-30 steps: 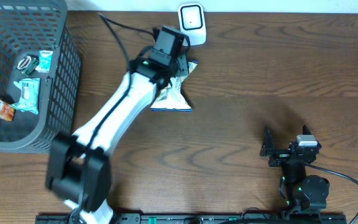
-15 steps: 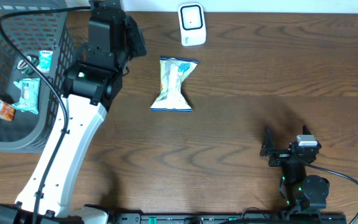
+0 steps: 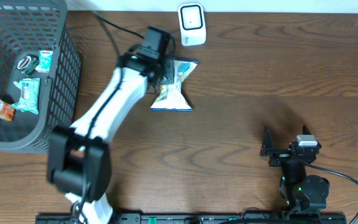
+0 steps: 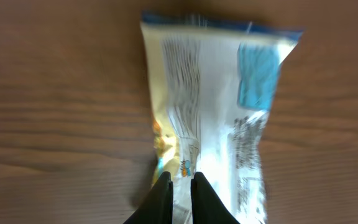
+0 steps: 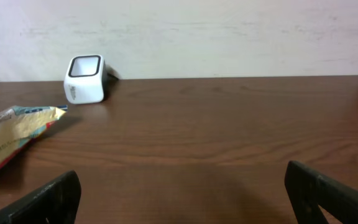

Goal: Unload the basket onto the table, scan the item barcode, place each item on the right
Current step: 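Hold the bag under the scanner face with the left gripper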

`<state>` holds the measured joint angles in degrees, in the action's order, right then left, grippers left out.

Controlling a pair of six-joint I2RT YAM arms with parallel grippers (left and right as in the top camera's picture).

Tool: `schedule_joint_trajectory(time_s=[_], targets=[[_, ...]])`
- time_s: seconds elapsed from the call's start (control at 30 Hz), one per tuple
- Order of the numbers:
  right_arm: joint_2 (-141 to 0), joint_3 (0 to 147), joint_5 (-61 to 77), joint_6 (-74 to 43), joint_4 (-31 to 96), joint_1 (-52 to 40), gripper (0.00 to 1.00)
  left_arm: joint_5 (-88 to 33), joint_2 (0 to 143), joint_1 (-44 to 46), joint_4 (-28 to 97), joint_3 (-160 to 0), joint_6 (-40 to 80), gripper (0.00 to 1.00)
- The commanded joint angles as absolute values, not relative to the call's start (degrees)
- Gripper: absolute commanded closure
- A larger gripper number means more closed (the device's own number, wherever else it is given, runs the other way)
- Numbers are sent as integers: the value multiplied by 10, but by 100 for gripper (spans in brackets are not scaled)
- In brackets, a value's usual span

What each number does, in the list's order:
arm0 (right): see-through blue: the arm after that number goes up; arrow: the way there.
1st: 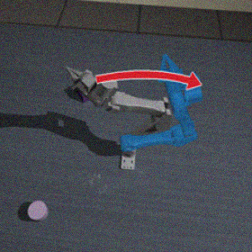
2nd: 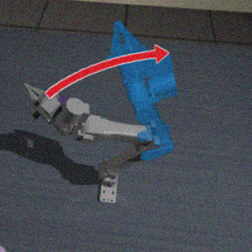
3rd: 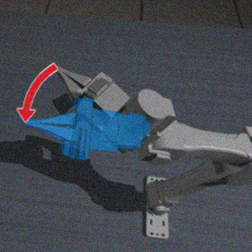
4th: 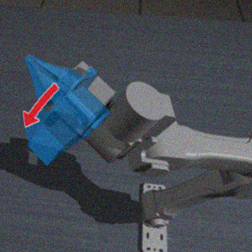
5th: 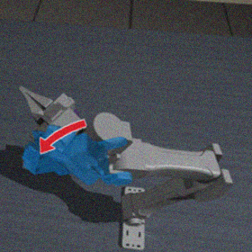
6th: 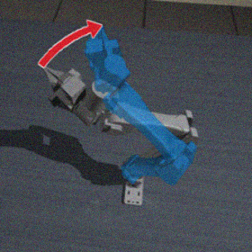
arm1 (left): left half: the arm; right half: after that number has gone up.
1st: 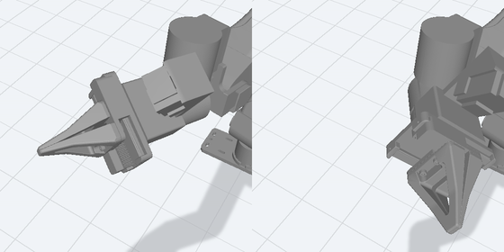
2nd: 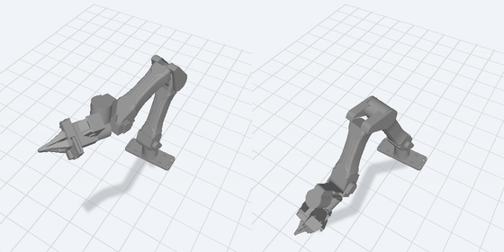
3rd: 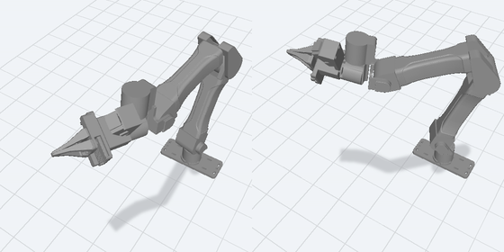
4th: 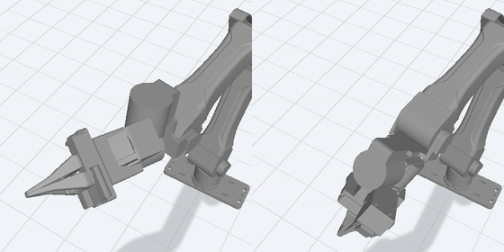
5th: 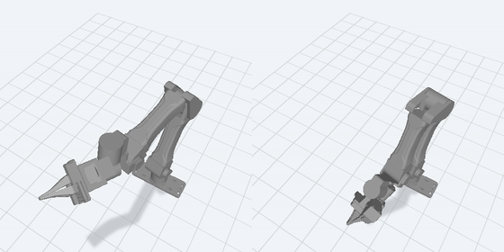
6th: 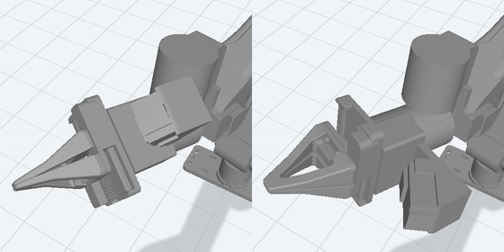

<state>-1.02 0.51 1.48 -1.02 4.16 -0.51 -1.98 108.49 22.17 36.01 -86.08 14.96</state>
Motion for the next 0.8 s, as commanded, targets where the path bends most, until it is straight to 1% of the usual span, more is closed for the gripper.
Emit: schedule_joint_trajectory(time_s=[0.0, 0.2, 0.33, 0.53, 0.67, 0.77], targets=[[-8, 3, 12, -16, 43, -1, 1, -26, 1131, 235, 362, -855, 144, 89], [-8, 3, 12, -16, 43, -1, 1, -25, 1204, 253, 350, -855, 143, 89], [-8, 3, 12, -16, 43, -1, 1, -19, 1214, 252, 350, -858, 101, 89], [-8, 3, 12, -16, 43, -1, 1, -5, 1153, 241, 377, -896, 97, 89], [-8, 3, 12, -16, 43, -1, 1, -5, 1081, 242, 370, -897, 97, 89], [-8, 3, 12, -16, 43, -1, 1, -5, 1056, 242, 352, -897, 97, 89]])
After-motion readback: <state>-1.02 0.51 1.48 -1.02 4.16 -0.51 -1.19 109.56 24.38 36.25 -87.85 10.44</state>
